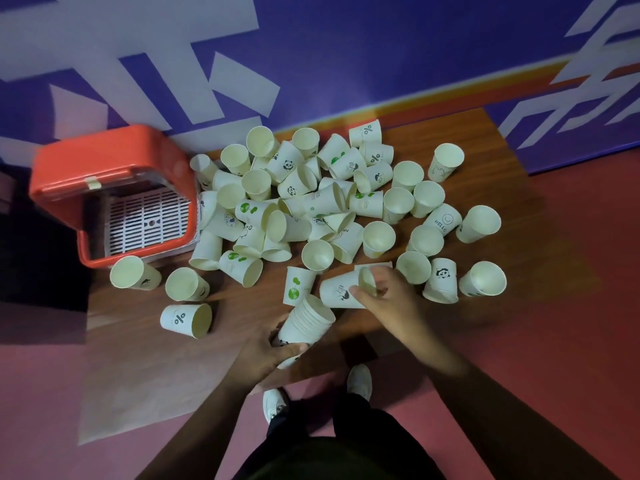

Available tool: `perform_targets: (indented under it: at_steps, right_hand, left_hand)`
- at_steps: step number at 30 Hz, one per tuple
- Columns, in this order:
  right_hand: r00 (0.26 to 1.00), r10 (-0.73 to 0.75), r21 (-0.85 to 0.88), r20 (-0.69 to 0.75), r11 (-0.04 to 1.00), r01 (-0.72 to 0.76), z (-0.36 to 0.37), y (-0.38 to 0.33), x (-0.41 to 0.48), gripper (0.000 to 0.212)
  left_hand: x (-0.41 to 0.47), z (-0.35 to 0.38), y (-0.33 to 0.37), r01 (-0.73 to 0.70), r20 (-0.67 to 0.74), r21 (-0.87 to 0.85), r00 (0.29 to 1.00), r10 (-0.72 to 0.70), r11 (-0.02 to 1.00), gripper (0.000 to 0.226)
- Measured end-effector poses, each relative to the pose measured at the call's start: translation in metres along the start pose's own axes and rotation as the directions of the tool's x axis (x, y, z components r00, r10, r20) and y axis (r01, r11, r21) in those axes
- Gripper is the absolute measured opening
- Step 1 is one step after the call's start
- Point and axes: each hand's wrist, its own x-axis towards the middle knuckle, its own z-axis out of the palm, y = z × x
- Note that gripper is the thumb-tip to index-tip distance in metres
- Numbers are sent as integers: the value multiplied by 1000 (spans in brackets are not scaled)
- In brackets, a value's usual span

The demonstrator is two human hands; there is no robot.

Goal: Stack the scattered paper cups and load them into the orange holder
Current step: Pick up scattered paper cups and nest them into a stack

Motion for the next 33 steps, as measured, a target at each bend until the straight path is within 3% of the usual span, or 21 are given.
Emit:
perform_targets:
  at_steps: [2, 4, 11, 14, 16, 19, 21, 23, 29, 33]
  right_hand:
    - [992, 29, 143, 119, 989, -46, -2, -12, 0, 44]
    - [978, 16, 110, 209, 993, -40, -2, -19, -1, 36]
    - [914, -2, 7, 406, 1000, -1, 22, -10, -21, 53]
    - [924, 16, 5, 383, 1000, -19, 26, 4, -23, 63]
    - [949, 77, 39, 307, 995, -93, 19, 14, -18, 58]
    - [991, 133, -16, -9, 991, -133, 6, 36, -4, 36]
    - [977, 166, -64, -136, 982, -176, -1, 51, 7, 36]
    - [968, 198, -107, -155, 971, -215, -4, 59, 17, 39]
    - [982, 166, -244, -91, 952, -184, -2, 69, 30, 17]
    - [997, 69, -186, -15, 980, -71, -10, 63, 21, 14]
  left_hand:
    - [1, 0, 4, -21, 1, 5, 1000, 21, 1000, 59]
    - [2, -1, 7, -35, 5, 3, 999, 35, 999, 60]
    - [0, 11, 1, -50, 45, 17, 998, 49, 999, 64]
    - [-2, 19, -3, -22, 29, 6, 999, 22, 1000, 63]
    - [-5, 25, 2, 5, -5, 2, 1000, -5, 1000, 58]
    - [-3, 32, 6, 17, -46, 32, 999, -15, 999, 54]
    - [-2, 36, 8, 34, -71, 21, 997, -33, 999, 53]
    - [-1, 38, 8, 85, -96, -31, 992, -87, 996, 54]
    - [-5, 47, 7, 173, -171, -108, 967, -190, 979, 31]
    - [-12, 49, 8, 157, -211, -133, 960, -183, 979, 41]
